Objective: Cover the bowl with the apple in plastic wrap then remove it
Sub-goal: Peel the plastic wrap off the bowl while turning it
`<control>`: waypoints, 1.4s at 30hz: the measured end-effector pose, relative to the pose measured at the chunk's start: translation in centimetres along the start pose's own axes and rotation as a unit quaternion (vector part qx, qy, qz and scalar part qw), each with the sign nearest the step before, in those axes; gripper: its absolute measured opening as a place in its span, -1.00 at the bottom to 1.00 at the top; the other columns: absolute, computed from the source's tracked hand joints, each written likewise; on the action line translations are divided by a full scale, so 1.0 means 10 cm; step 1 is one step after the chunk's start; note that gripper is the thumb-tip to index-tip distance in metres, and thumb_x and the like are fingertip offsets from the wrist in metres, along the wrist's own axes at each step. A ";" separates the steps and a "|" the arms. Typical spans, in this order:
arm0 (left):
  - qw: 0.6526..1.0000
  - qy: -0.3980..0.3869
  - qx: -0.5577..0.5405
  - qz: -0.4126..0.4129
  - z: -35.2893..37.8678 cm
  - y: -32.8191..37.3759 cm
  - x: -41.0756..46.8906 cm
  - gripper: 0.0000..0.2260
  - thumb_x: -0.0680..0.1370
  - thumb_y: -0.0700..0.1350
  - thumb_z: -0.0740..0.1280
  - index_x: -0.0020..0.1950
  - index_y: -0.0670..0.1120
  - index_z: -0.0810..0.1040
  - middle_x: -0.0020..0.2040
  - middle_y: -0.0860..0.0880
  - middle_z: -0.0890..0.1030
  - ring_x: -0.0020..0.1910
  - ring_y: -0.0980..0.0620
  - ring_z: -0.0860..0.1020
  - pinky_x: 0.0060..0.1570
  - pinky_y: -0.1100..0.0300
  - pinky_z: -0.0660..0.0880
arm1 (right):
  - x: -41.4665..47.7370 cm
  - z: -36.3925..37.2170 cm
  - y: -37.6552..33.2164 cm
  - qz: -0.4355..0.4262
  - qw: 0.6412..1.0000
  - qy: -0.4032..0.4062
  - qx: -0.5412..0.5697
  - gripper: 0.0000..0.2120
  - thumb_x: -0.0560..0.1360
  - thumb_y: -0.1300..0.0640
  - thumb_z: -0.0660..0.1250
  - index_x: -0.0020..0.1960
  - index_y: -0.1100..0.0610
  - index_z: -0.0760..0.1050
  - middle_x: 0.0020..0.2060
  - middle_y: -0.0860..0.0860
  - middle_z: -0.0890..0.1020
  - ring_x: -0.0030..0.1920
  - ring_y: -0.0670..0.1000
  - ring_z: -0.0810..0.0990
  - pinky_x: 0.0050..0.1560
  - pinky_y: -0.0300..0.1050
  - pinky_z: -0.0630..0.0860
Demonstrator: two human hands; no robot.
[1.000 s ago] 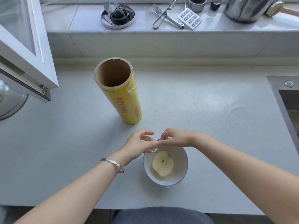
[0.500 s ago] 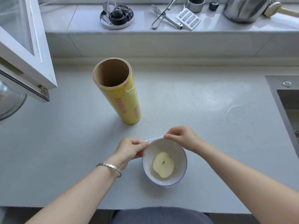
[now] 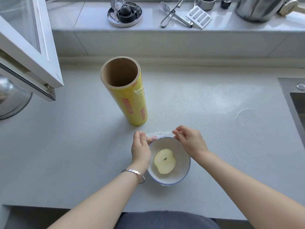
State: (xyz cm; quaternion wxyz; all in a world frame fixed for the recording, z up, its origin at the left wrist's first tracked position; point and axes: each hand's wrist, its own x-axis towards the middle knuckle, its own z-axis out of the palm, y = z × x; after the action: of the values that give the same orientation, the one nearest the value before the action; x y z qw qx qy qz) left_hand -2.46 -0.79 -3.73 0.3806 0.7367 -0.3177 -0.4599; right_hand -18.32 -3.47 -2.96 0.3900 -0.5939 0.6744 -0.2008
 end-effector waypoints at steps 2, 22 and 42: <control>0.999 0.042 0.014 -0.001 0.06 0.02 -0.01 -0.82 0.64 -0.09 0.03 -0.10 -0.13 0.31 -0.33 0.02 0.37 -0.29 0.00 0.33 -0.36 0.48 0.28 | -0.01 0.05 0.00 -0.017 1.000 0.011 -0.022 -0.79 0.53 0.07 0.24 -0.09 0.20 0.55 -0.21 0.13 0.69 -0.13 0.15 0.62 -0.08 0.00 0.50; 0.989 0.050 0.009 -0.142 0.04 0.04 0.28 -0.78 0.56 -0.23 0.17 -0.29 -0.17 0.41 -0.40 -0.09 0.54 -0.60 0.11 0.54 -0.51 0.36 0.42 | -0.03 0.28 0.06 0.110 0.992 0.012 0.069 -0.80 0.48 0.07 0.33 -0.25 0.16 0.55 -0.55 -0.02 0.49 -0.45 -0.03 0.46 -0.30 -0.16 0.38; 0.690 -0.262 0.626 0.251 -0.13 -0.17 -0.37 0.33 0.12 0.43 0.38 0.35 -0.11 -0.57 0.48 -0.11 -0.40 0.40 -0.13 -0.48 0.33 -0.13 -0.49 | -0.23 0.16 0.10 0.152 0.967 -0.061 0.194 -0.77 0.55 0.12 0.19 -0.29 0.08 0.35 -0.39 -0.05 0.44 -0.36 -0.07 0.37 -0.29 -0.22 0.30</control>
State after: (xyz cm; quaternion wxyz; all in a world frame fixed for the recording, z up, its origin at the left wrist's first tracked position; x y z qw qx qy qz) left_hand -2.45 3.51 -3.20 -0.1661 0.5465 -0.7918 -0.2164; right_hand -17.83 -0.76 -4.02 0.5645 -0.4086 0.6794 -0.2298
